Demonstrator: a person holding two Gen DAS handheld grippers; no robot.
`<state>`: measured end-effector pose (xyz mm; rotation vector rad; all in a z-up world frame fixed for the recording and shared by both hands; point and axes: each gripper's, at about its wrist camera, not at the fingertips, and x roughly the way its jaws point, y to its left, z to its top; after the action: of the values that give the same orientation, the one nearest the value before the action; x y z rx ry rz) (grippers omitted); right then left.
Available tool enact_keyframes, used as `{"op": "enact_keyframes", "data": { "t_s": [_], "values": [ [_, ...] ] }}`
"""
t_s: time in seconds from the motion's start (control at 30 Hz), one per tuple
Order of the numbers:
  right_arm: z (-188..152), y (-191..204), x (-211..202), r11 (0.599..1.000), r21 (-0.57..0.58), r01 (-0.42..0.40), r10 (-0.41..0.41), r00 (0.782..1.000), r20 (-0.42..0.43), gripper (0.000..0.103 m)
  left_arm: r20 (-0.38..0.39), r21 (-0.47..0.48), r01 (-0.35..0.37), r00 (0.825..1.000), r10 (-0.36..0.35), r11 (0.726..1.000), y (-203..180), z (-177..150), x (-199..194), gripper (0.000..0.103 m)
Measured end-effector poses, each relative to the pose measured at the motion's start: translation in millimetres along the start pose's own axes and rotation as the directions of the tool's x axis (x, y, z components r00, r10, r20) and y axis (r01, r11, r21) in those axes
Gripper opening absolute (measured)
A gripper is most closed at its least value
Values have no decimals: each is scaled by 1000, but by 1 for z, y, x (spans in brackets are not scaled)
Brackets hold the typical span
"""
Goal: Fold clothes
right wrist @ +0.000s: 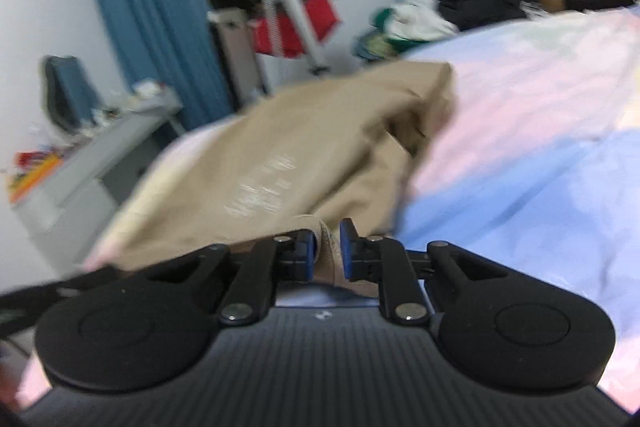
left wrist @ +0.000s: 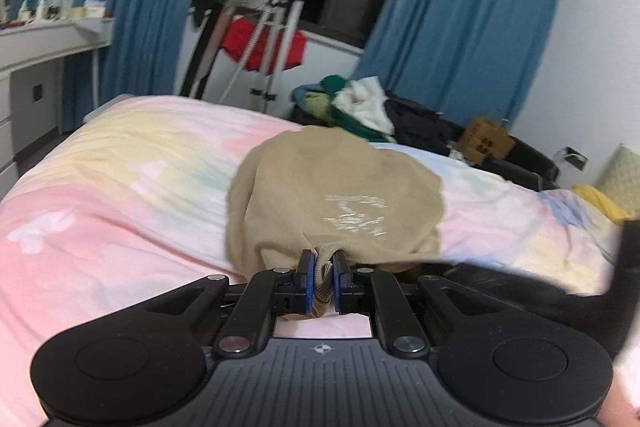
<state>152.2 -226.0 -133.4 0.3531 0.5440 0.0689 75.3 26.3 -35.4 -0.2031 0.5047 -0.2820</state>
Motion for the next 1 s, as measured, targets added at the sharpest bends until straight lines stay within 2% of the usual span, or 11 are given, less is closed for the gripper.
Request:
{"op": "enact_keyframes", "data": {
  "t_s": [0.1,0.17,0.27,0.3,0.4,0.5,0.63,0.73,0.8,0.87,1.0],
  "values": [
    [-8,1,23,998,-23,57,-59,996,-68,17,15,10,2,1000,-2,1000,-6,-1,-2,9],
    [-7,4,22,997,-37,71,-73,996,-58,18,27,-1,-1,1000,1,1000,-5,-1,-3,9],
    [-8,11,19,988,-82,130,-135,989,-57,28,53,-44,7,999,-5,999,2,5,-10,9],
    [-9,14,18,983,-96,156,-162,985,-61,36,61,-67,14,998,-10,998,5,7,-13,9],
    [-9,12,12,980,-42,195,-198,978,-70,42,107,-102,33,994,-22,994,10,13,-24,7],
    [-5,8,-6,978,24,209,-210,978,17,42,139,-121,51,990,-34,991,13,17,-33,7],
    [3,3,-33,969,79,235,-247,949,195,42,156,-125,76,986,-56,989,14,19,-40,6],
    [10,-7,-38,949,124,289,-310,924,225,35,147,-104,73,987,-57,992,9,17,-40,1],
    [11,-22,-28,947,176,267,-294,945,145,15,119,-93,63,992,-52,994,7,14,-36,1],
    [12,-37,-19,941,231,246,-266,962,62,9,76,-72,42,996,-37,997,5,9,-26,2],
    [17,-42,-19,956,242,165,-183,982,53,5,0,3,13,1000,-13,1000,-3,-5,-8,2]
  ]
}}
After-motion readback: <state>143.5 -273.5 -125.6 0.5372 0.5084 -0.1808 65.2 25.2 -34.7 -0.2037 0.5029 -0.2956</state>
